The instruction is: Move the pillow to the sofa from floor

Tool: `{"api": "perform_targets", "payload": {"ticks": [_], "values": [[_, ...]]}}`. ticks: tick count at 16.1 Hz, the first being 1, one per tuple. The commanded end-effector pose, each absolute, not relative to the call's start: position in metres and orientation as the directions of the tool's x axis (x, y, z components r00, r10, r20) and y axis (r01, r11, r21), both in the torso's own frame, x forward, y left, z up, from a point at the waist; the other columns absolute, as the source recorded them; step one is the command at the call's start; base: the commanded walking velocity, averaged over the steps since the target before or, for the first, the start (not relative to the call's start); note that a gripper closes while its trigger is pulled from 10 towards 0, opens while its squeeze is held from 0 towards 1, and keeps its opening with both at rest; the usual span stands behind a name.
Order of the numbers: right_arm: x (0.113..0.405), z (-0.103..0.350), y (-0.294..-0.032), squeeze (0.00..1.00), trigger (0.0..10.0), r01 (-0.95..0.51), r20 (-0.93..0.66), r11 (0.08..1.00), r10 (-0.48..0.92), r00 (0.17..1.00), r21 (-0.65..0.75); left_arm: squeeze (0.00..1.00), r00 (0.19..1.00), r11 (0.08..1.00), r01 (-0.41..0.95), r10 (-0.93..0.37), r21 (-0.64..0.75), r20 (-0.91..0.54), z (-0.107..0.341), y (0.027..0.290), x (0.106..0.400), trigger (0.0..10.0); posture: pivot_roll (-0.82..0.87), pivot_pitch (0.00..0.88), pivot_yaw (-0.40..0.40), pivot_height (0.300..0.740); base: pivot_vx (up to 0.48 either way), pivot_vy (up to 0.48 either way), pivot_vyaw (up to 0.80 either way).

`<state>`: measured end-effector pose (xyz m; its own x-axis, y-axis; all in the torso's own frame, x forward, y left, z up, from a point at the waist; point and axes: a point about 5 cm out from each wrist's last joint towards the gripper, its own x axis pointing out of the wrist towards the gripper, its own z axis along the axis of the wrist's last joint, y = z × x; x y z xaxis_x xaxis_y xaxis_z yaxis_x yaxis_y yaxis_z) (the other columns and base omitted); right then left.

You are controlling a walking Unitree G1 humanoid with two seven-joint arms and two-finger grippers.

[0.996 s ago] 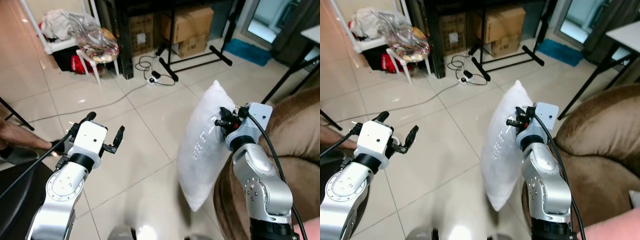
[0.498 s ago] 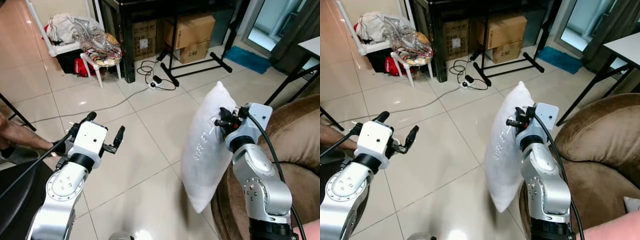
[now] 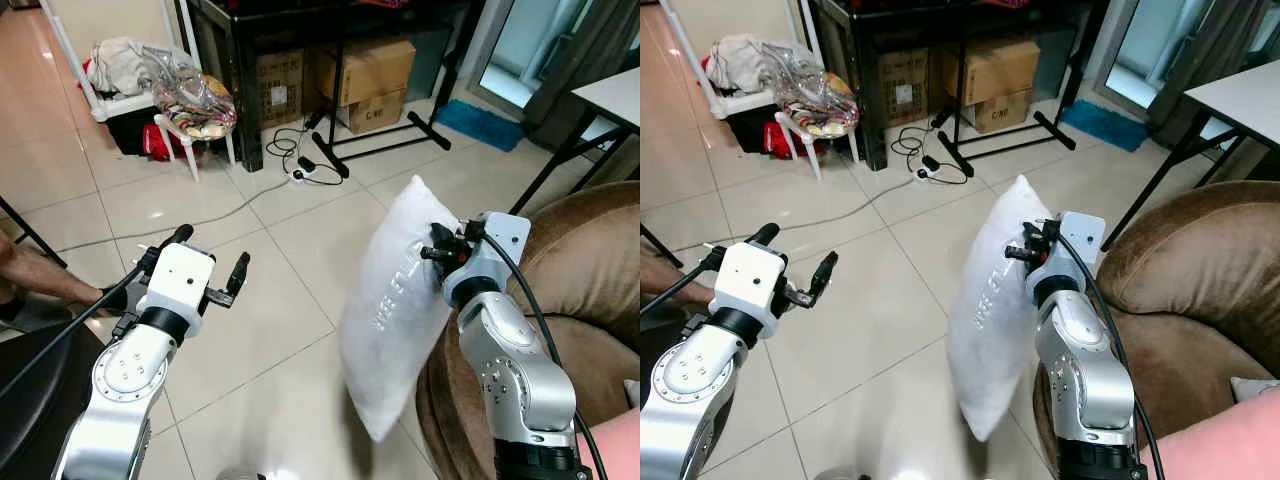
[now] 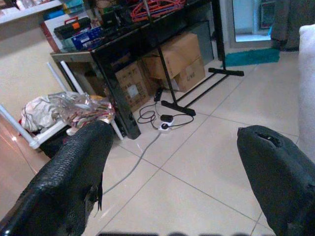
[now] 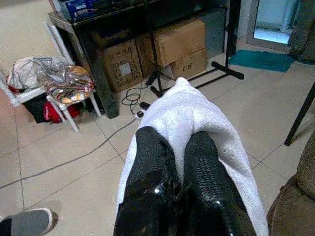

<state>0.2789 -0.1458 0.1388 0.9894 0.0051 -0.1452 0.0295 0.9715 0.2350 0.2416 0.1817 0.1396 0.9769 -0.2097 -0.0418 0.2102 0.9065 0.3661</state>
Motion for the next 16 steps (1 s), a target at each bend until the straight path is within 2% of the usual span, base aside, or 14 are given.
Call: {"api": "perform_targets", "payload": {"ticks": [1, 16], "values": [[0.2793, 0.1475, -0.1482, 0.00, 10.0, 0.027, -0.109, 0.973, -0.002, 0.994, 0.230, 0.18, 0.976, 0.905, 0.217, -0.214, 0.365, -0.049, 0.1377, 0.1808, 0.2426, 10.0, 0.00, 0.000, -0.053, 0.740, 0.000, 0.000, 0.00], [0.2805, 0.1484, -0.1452, 0.00, 10.0, 0.008, -0.100, 0.974, 0.015, 0.995, 0.226, 0.18, 0.977, 0.906, 0.211, -0.210, 0.367, -0.043, 0.1375, 0.1808, 0.2436, 10.0, 0.00, 0.000, -0.056, 0.740, 0.000, 0.000, 0.00]]}}
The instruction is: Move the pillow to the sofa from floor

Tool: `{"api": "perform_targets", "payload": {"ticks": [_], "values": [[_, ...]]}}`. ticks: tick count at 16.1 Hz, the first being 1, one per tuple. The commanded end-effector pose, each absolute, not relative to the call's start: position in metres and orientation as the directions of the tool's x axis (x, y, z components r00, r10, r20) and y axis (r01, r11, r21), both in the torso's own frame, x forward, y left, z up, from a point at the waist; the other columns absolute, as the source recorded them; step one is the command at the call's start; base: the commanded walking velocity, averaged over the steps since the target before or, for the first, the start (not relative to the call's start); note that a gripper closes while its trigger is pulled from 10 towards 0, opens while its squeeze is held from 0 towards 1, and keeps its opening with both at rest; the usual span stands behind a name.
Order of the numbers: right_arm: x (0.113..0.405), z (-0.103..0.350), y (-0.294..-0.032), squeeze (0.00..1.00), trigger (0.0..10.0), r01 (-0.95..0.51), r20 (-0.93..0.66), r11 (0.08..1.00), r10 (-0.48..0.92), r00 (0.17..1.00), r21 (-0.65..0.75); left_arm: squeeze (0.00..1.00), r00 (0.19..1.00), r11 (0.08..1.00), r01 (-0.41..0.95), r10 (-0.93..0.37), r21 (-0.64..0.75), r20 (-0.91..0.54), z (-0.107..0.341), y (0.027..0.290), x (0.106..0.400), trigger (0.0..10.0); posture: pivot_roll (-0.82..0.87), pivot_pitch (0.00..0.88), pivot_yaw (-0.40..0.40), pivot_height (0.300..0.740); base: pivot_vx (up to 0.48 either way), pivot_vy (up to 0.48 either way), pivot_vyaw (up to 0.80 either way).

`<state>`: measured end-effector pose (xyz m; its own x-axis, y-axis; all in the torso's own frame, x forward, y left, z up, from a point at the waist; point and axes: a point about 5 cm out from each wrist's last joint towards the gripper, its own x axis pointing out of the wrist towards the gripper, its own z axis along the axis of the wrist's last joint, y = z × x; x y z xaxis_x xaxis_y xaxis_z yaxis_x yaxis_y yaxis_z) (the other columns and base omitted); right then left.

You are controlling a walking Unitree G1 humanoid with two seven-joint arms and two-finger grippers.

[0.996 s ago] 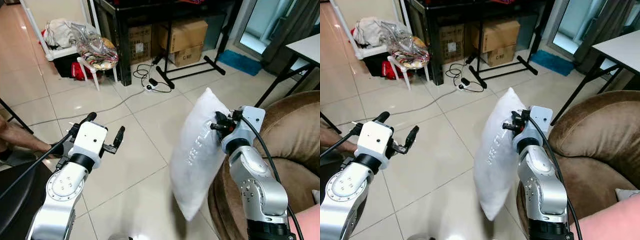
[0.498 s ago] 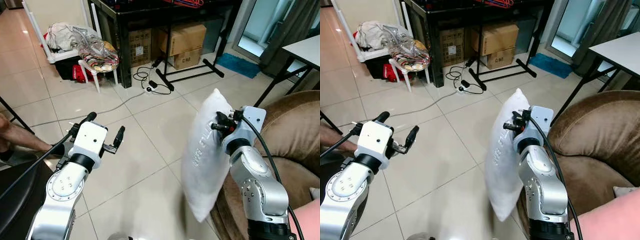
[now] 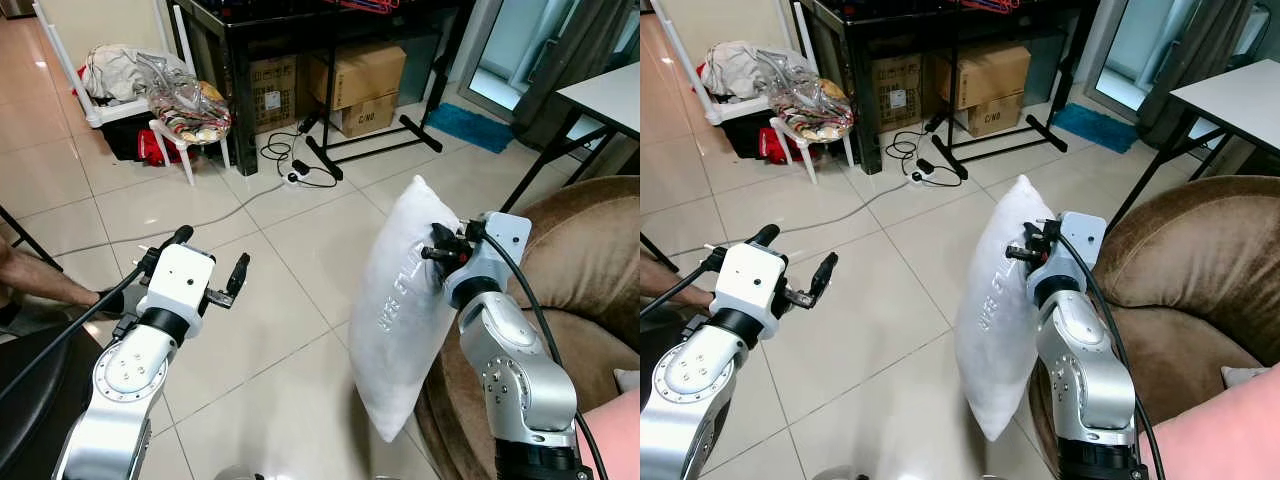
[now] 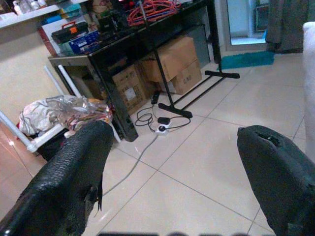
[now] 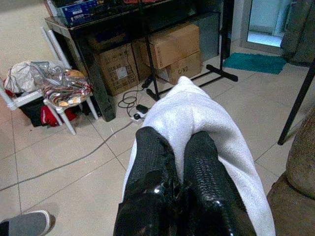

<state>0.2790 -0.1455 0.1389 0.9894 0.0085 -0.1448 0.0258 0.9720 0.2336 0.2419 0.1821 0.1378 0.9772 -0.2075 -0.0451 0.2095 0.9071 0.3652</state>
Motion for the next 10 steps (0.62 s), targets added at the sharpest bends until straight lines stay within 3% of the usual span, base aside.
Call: {"api": "perform_targets", "payload": {"ticks": [1, 3, 8, 10], "values": [[0.2805, 0.1485, -0.1452, 0.00, 10.0, 0.008, -0.099, 0.974, 0.015, 0.995, 0.226, 0.18, 0.977, 0.906, 0.211, -0.210, 0.367, -0.042, 0.1376, 0.1808, 0.2437, 10.0, 0.00, 0.000, -0.056, 0.740, 0.000, 0.000, 0.00], [0.2814, 0.1471, -0.1443, 0.00, 10.0, 0.001, -0.115, 0.974, 0.026, 0.993, 0.226, 0.17, 0.977, 0.908, 0.206, -0.211, 0.364, -0.028, 0.1392, 0.1800, 0.2443, 10.0, 0.00, 0.000, -0.060, 0.740, 0.000, 0.000, 0.00], [0.2812, 0.1455, -0.1418, 0.00, 10.0, -0.013, -0.126, 0.971, 0.044, 0.991, 0.238, 0.19, 0.974, 0.918, 0.216, -0.227, 0.334, -0.007, 0.1426, 0.1795, 0.2439, 10.0, 0.00, 0.000, -0.062, 0.740, 0.000, 0.000, -0.77], [0.2814, 0.1451, -0.1403, 0.00, 10.0, -0.022, -0.129, 0.971, 0.055, 0.990, 0.240, 0.19, 0.973, 0.921, 0.219, -0.233, 0.322, 0.003, 0.1448, 0.1791, 0.2439, 10.0, 0.01, 0.000, -0.063, 0.740, 0.347, 0.000, -0.78]]}}
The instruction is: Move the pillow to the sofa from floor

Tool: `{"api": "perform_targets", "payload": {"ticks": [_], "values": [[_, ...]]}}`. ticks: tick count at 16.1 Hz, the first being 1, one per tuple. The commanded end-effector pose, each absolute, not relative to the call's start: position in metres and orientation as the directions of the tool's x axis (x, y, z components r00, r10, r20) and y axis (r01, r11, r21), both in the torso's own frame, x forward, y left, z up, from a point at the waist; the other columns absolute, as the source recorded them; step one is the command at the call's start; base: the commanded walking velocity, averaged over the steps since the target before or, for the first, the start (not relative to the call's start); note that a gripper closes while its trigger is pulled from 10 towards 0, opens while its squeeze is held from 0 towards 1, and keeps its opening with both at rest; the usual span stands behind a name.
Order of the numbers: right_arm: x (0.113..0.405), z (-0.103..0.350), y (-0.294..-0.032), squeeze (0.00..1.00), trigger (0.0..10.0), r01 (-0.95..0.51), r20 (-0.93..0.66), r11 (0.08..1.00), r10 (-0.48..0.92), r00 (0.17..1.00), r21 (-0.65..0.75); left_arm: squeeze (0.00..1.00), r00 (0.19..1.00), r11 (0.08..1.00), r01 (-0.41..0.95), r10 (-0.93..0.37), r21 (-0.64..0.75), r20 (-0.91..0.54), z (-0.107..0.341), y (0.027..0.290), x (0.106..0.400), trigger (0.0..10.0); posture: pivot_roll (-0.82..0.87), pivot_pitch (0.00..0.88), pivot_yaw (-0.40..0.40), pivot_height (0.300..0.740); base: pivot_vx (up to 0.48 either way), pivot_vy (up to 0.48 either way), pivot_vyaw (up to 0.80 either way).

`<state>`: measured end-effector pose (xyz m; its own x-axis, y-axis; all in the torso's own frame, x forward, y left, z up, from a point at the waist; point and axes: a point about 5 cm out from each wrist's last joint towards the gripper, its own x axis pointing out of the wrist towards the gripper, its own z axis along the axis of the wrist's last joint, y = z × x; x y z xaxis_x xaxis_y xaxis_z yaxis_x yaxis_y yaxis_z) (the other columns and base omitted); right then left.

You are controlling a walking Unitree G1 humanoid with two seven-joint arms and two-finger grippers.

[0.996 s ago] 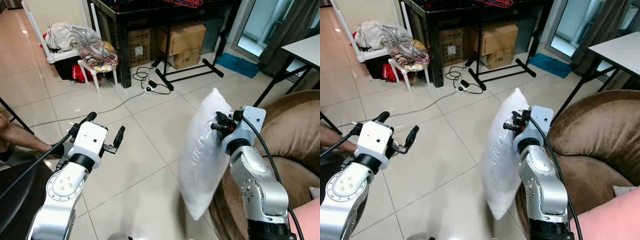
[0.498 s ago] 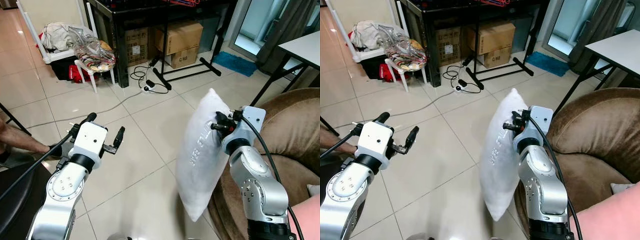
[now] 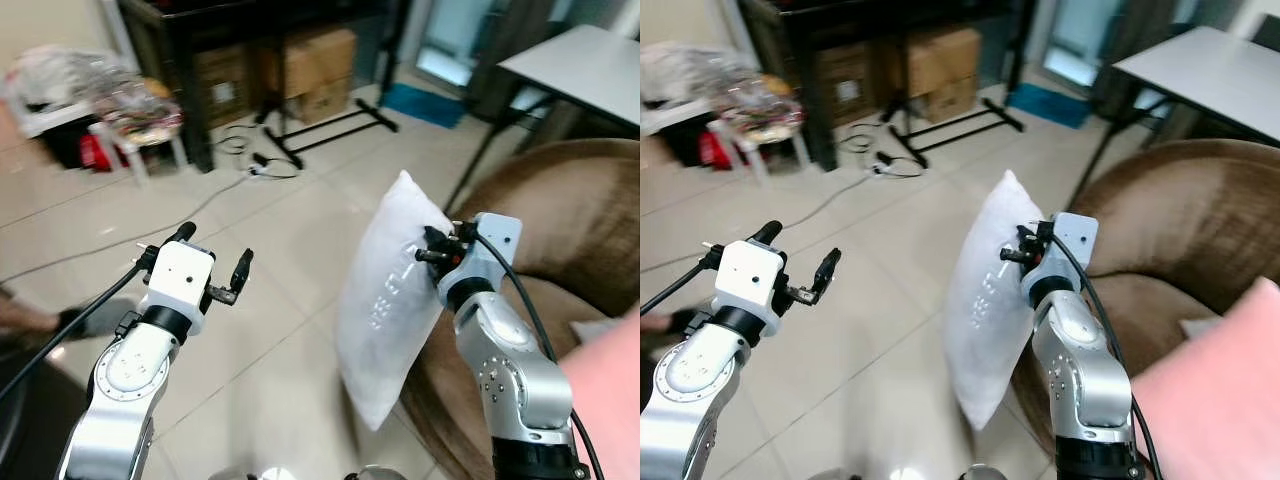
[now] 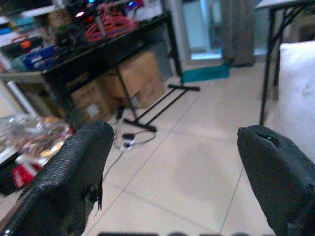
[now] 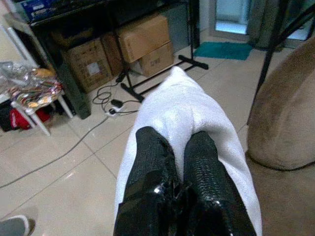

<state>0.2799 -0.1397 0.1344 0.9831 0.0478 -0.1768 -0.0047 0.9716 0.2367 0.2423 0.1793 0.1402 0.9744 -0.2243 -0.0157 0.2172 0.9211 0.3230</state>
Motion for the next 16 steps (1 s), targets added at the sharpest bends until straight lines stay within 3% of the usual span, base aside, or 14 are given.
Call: {"api": "perform_targets", "payload": {"ticks": [1, 7, 16], "values": [[0.281, 0.145, -0.140, 0.00, 10.0, -0.026, -0.130, 0.970, 0.059, 0.990, 0.240, 0.19, 0.972, 0.921, 0.220, -0.233, 0.323, 0.003, 0.145, 0.179, 0.244, 10.0, 0.01, 0.000, -0.064, 0.740, 0.352, 0.000, -0.78], [0.282, 0.146, -0.138, 0.00, 10.0, -0.042, -0.123, 0.971, 0.073, 0.990, 0.234, 0.19, 0.973, 0.920, 0.219, -0.232, 0.324, 0.000, 0.145, 0.180, 0.243, 10.0, 0.01, 0.000, -0.068, 0.740, 0.325, 0.000, -0.77], [0.291, 0.154, -0.134, 0.00, 10.0, -0.110, -0.075, 0.972, 0.128, 0.989, 0.208, 0.19, 0.972, 0.917, 0.224, -0.236, 0.331, -0.005, 0.145, 0.181, 0.243, 10.0, 0.03, 0.000, -0.071, 0.740, 0.265, 0.000, 0.00]]}}
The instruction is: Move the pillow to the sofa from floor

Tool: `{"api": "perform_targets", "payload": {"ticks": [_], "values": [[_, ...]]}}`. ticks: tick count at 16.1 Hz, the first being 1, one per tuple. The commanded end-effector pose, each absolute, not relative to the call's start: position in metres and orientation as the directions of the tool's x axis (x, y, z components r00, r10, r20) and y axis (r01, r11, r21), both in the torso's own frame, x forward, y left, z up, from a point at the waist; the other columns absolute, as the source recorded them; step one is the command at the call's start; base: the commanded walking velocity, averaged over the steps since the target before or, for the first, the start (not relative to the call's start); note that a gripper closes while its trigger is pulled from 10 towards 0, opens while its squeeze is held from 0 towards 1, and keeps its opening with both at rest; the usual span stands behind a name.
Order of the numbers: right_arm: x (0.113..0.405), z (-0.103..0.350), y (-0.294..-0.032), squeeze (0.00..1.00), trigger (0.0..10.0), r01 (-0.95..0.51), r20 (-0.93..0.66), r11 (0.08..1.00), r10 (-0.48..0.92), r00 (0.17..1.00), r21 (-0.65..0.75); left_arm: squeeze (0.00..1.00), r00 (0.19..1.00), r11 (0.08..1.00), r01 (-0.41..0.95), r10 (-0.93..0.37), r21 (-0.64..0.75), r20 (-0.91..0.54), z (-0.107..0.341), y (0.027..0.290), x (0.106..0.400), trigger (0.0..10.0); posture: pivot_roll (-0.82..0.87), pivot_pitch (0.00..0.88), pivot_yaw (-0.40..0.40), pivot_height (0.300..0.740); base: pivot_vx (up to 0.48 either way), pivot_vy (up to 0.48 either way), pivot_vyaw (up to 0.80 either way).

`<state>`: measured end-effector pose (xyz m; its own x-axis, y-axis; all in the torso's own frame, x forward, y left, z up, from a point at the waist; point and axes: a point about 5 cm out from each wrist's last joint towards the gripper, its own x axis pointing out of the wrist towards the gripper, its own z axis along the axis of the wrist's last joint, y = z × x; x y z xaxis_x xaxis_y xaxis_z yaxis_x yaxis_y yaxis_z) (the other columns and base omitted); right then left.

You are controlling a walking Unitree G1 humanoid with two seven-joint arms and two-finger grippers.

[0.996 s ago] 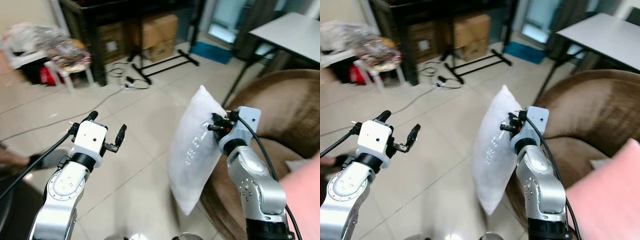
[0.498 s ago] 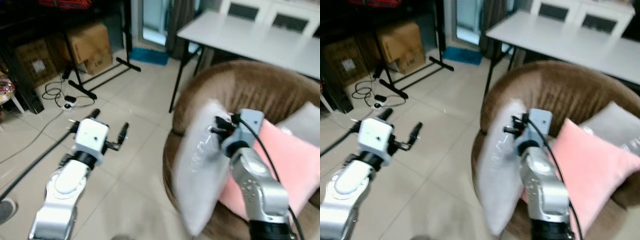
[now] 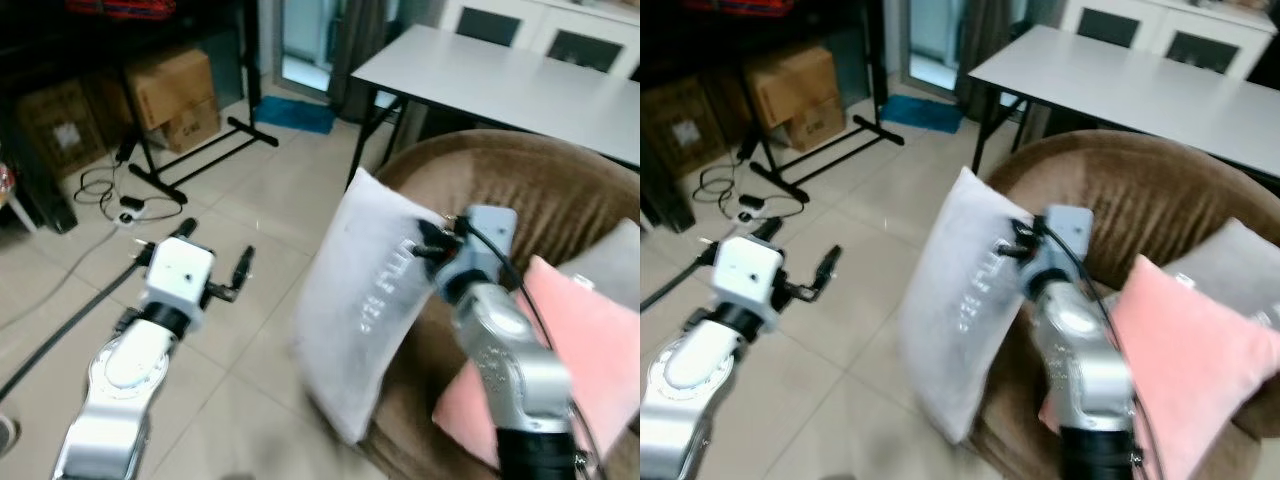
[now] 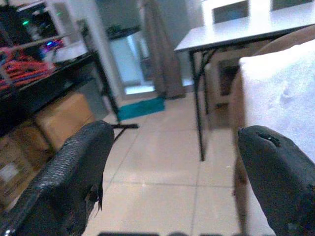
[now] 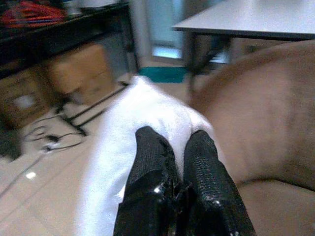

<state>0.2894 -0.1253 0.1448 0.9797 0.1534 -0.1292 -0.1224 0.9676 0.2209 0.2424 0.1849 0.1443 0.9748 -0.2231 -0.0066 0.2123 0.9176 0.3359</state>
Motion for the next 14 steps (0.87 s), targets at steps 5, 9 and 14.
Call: {"api": "perform_targets", "payload": {"ticks": [5, 9, 14], "values": [[0.295, 0.153, -0.131, 0.00, 10.0, -0.116, -0.086, 0.967, 0.138, 0.987, 0.228, 0.20, 0.971, 0.915, 0.230, -0.241, 0.332, -0.010, 0.145, 0.181, 0.243, 10.0, 0.03, 0.000, -0.073, 0.740, 0.193, 0.000, -0.16], [0.296, 0.155, -0.130, 0.00, 10.0, -0.116, -0.075, 0.969, 0.135, 0.988, 0.216, 0.19, 0.967, 0.908, 0.245, -0.255, 0.339, -0.017, 0.145, 0.181, 0.243, 10.0, 0.03, 0.000, -0.061, 0.740, 0.180, 0.000, -0.71], [0.303, 0.155, -0.125, 0.00, 10.0, -0.157, -0.062, 0.964, 0.174, 0.983, 0.217, 0.18, 0.961, 0.896, 0.267, -0.275, 0.356, -0.029, 0.145, 0.181, 0.246, 10.0, 0.03, 0.000, -0.055, 0.740, 0.000, 0.000, 0.00]]}}
